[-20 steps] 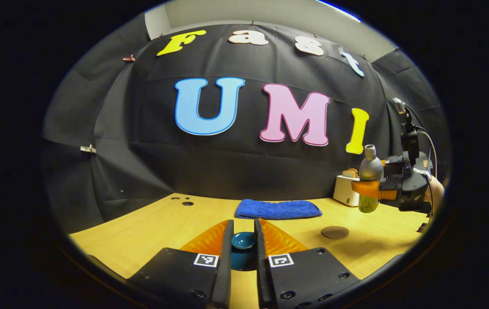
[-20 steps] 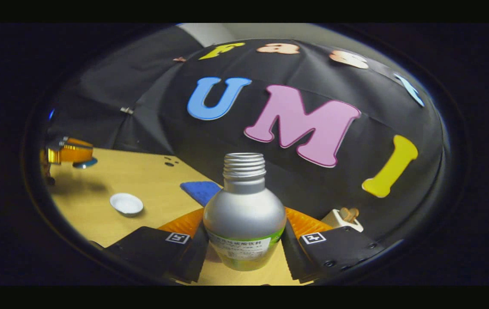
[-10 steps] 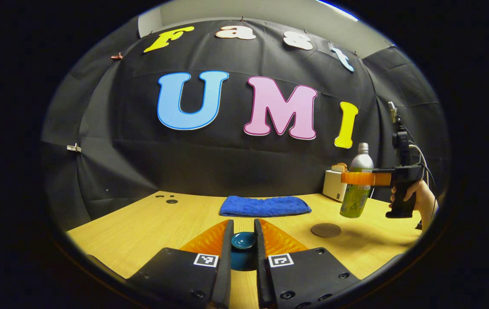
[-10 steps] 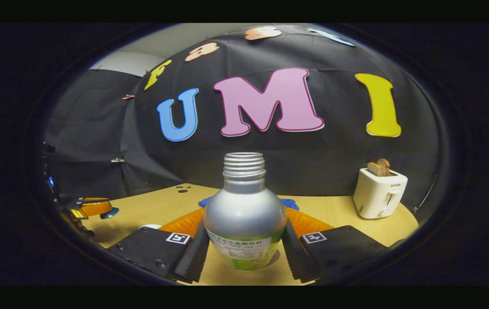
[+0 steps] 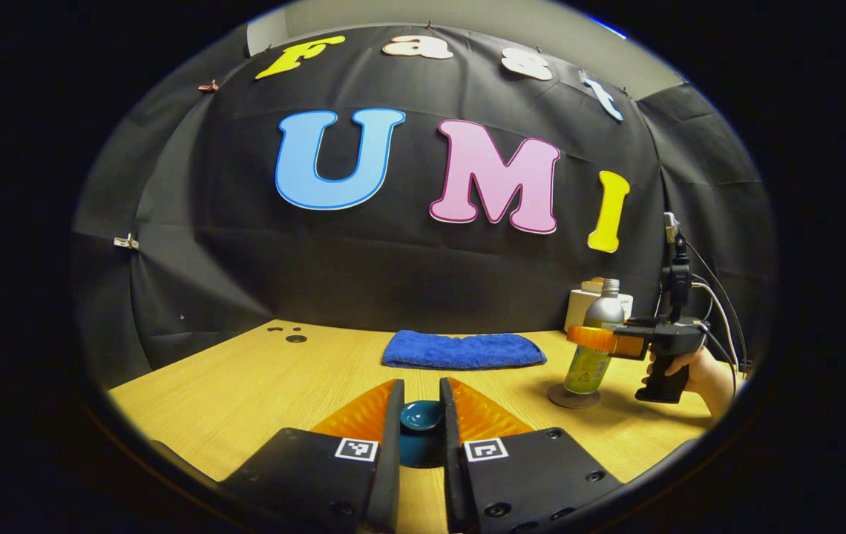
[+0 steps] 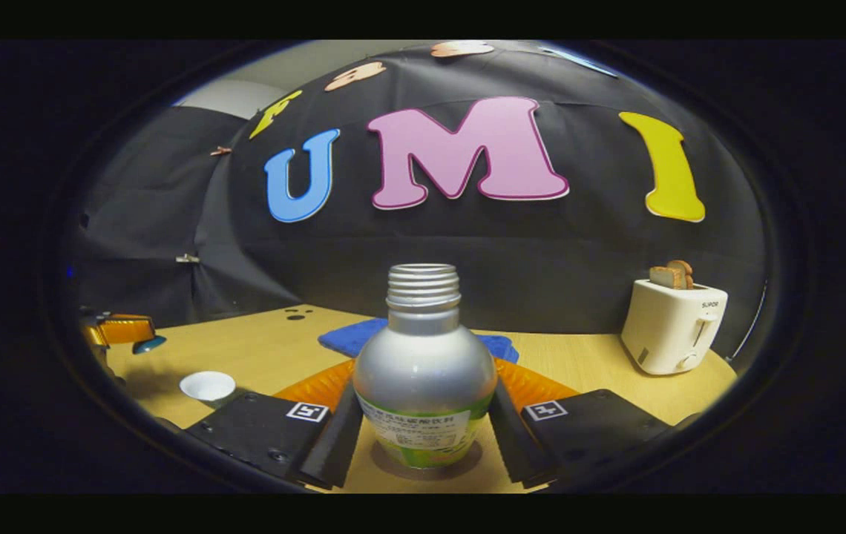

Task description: Open the teacup lid with one hand, grasp the water bottle and pour water into the teacup with the other hand; after pouring, place the water bottle on the coaster and then close the teacup lid.

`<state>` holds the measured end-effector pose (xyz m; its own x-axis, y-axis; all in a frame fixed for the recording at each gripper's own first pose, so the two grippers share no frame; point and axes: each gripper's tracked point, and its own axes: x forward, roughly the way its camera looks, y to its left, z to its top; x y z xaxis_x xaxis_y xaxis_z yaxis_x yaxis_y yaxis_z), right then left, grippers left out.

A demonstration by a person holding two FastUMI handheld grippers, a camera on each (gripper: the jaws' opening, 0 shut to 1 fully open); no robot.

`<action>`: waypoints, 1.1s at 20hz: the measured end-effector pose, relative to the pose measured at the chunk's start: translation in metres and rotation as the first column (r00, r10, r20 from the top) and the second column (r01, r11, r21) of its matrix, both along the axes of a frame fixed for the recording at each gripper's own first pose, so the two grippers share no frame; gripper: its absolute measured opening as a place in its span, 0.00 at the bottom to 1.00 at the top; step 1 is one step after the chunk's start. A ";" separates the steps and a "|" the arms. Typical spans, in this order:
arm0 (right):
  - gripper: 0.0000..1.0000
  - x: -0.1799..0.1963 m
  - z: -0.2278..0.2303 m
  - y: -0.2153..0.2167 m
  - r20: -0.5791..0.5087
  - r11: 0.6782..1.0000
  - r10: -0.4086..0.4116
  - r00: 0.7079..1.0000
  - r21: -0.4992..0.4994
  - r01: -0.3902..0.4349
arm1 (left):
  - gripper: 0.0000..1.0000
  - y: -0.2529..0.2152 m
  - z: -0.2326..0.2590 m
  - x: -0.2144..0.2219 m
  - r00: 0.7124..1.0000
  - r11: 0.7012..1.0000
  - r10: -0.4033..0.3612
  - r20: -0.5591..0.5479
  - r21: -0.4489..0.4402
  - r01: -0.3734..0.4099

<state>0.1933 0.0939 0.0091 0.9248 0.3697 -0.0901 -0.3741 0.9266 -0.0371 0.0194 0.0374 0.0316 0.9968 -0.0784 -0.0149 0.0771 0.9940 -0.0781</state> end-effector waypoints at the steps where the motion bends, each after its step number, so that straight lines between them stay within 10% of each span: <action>1: 0.80 0.001 -0.005 -0.001 -0.003 1.000 -0.005 1.000 -0.019 0.005 | 0.28 0.000 0.000 0.001 1.000 1.000 0.000 -0.002 -0.003 0.000; 22: 0.98 -0.021 -0.017 -0.006 -0.104 0.998 -0.051 0.993 0.030 0.055 | 0.29 -0.002 0.001 -0.025 1.000 1.000 0.013 -0.007 -0.020 -0.013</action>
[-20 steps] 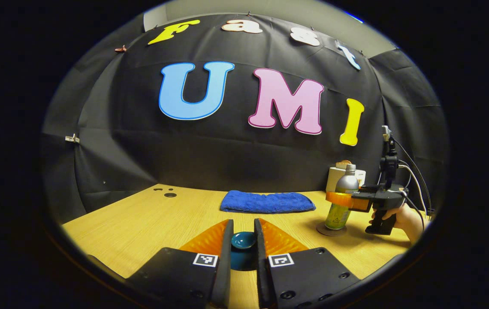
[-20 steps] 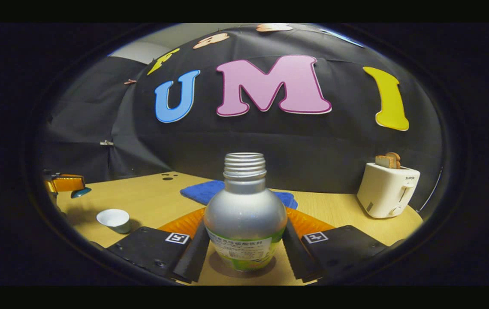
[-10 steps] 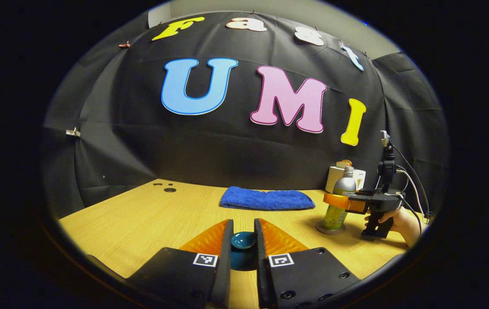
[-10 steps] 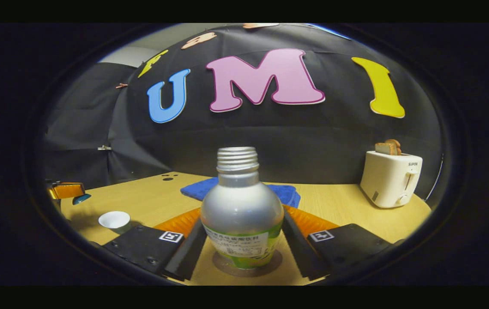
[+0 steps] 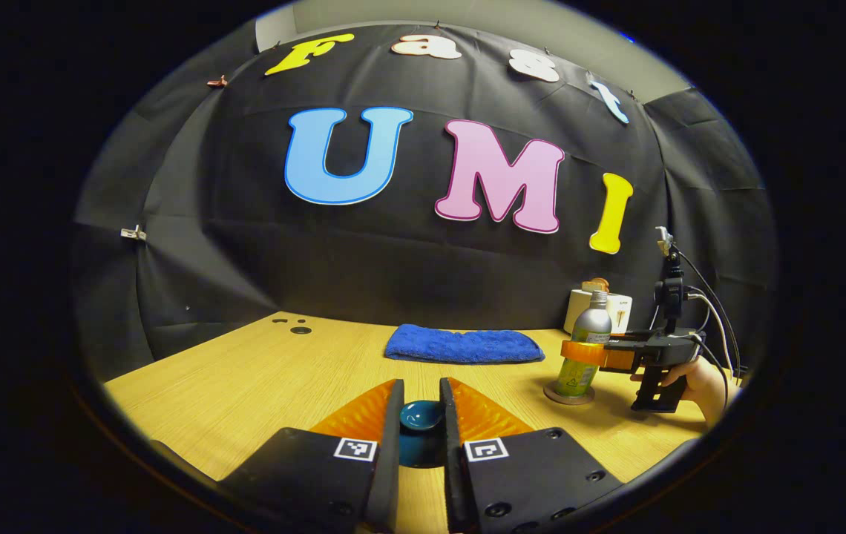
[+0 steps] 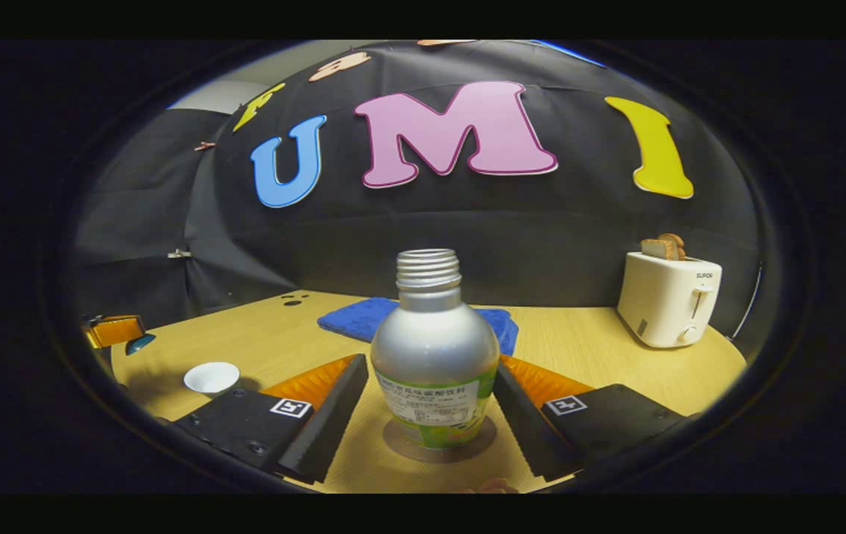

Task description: Open the teacup lid with one hand, grasp the water bottle and pour water into the teacup with the other hand; after pouring, place the water bottle on the coaster and then close the teacup lid.

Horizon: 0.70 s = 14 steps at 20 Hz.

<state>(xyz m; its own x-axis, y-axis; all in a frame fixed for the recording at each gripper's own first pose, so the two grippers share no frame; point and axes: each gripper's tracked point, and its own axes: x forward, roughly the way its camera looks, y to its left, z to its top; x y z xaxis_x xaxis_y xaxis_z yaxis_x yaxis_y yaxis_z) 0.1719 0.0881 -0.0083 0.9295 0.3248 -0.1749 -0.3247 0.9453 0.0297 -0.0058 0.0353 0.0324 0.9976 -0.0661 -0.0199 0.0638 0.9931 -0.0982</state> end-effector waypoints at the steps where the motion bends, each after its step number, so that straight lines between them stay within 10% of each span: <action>1: 0.98 -0.002 0.001 -0.002 0.004 1.000 -0.012 1.000 -0.008 0.012 | 0.29 -0.002 0.001 -0.003 1.000 1.000 -0.004 0.000 0.002 0.004; 14: 0.98 -0.072 0.010 -0.026 0.042 0.994 -0.026 0.999 -0.104 0.030 | 0.29 -0.027 0.006 -0.012 0.999 0.999 -0.036 0.019 -0.001 0.036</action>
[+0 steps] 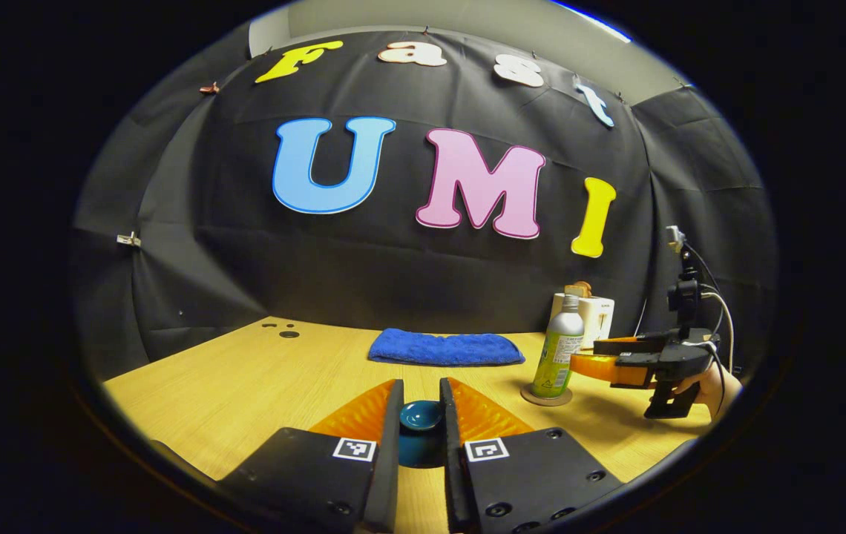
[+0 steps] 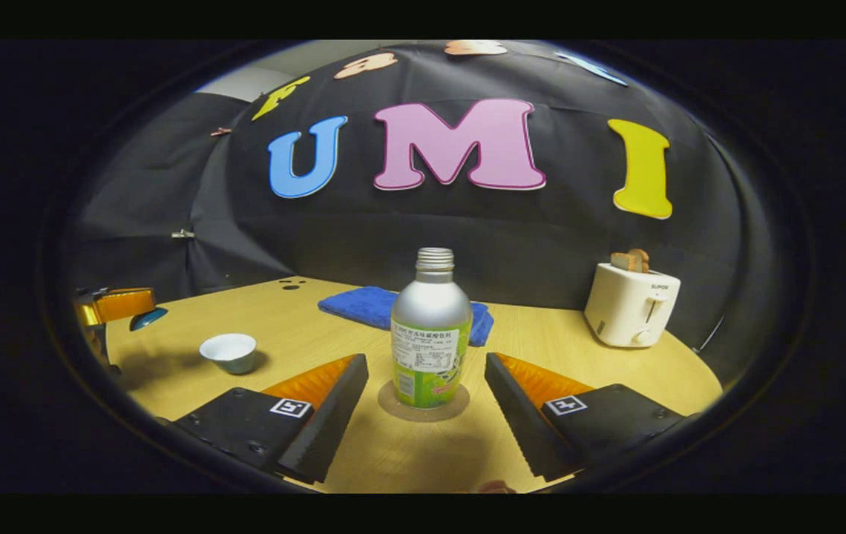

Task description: Open the teacup lid with one hand, grasp the water bottle and pour water into the teacup with the other hand; after pouring, place the water bottle on the coaster and then close the teacup lid.

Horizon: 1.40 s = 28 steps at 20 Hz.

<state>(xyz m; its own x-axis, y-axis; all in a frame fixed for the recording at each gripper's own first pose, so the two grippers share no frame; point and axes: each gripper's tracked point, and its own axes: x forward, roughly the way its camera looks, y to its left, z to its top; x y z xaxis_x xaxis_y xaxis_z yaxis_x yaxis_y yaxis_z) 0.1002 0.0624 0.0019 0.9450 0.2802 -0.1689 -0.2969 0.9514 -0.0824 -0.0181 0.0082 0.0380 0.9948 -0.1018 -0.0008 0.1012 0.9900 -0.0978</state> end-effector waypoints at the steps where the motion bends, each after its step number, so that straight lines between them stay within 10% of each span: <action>1: 0.98 -0.008 0.002 -0.001 0.007 1.000 0.000 1.000 0.001 0.000 | 0.29 -0.002 0.000 0.002 1.000 1.000 -0.004 0.000 -0.004 0.004; 28: 0.98 -0.077 -0.002 -0.002 0.059 0.992 -0.029 0.998 0.124 0.022 | 0.31 -0.029 -0.067 0.098 0.983 0.990 -0.029 -0.181 0.128 0.053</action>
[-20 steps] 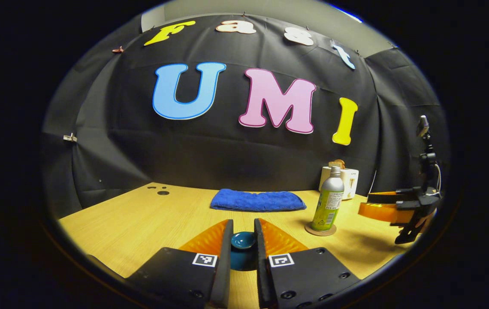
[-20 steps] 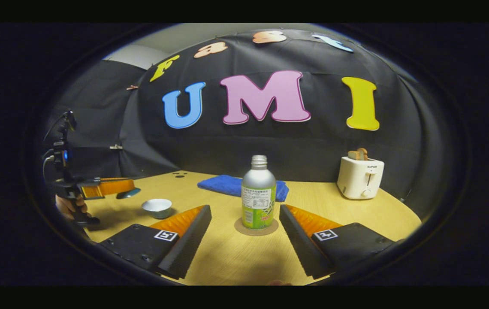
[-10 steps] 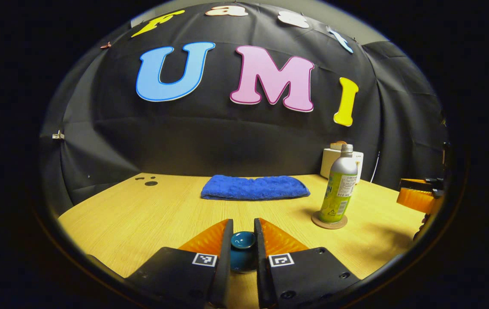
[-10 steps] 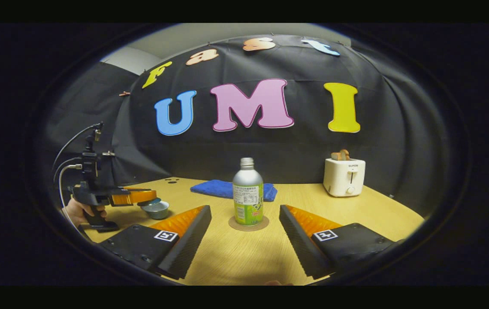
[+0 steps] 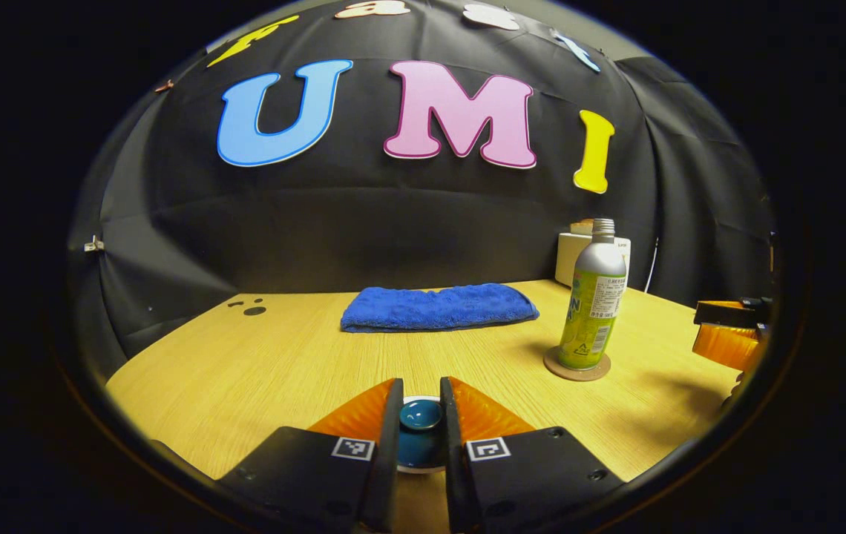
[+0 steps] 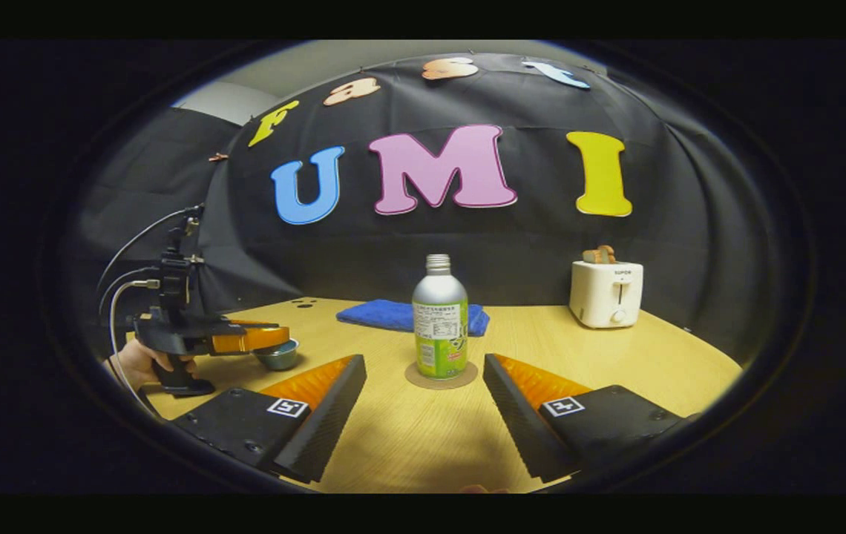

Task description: Open the teacup lid with one hand, grasp the water bottle and pour water into the teacup with the other hand; after pouring, place the water bottle on the coaster and then close the teacup lid.

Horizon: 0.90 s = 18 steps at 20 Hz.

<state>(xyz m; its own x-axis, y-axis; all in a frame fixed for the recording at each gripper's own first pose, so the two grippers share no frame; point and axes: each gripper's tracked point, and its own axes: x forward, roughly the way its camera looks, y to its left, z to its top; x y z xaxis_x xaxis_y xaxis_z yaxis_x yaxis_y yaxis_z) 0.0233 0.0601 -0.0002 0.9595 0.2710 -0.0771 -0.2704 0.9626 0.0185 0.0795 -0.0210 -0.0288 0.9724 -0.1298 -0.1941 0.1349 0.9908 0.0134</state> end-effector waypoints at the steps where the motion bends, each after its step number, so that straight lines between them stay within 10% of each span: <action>1: 0.98 0.000 -0.002 -0.001 0.000 1.000 -0.003 1.000 -0.005 0.003 | 0.31 0.000 0.000 0.000 1.000 1.000 0.003 0.000 0.003 -0.003; 7: 0.98 -0.001 -0.012 -0.003 -0.026 1.000 -0.003 1.000 0.006 0.003 | 0.35 0.000 -0.002 0.000 1.000 1.000 0.011 -0.008 0.011 -0.011; 12: 0.98 -0.003 -0.013 -0.008 -0.021 1.000 -0.014 1.000 0.005 0.015 | 0.99 0.002 0.003 -0.010 0.999 0.999 0.042 0.026 0.016 -0.042; 18: 0.98 -0.003 -0.009 -0.019 -0.001 0.998 -0.059 0.998 0.016 0.059 | 0.98 -0.010 0.058 -0.050 0.977 0.995 0.083 0.195 -0.075 -0.070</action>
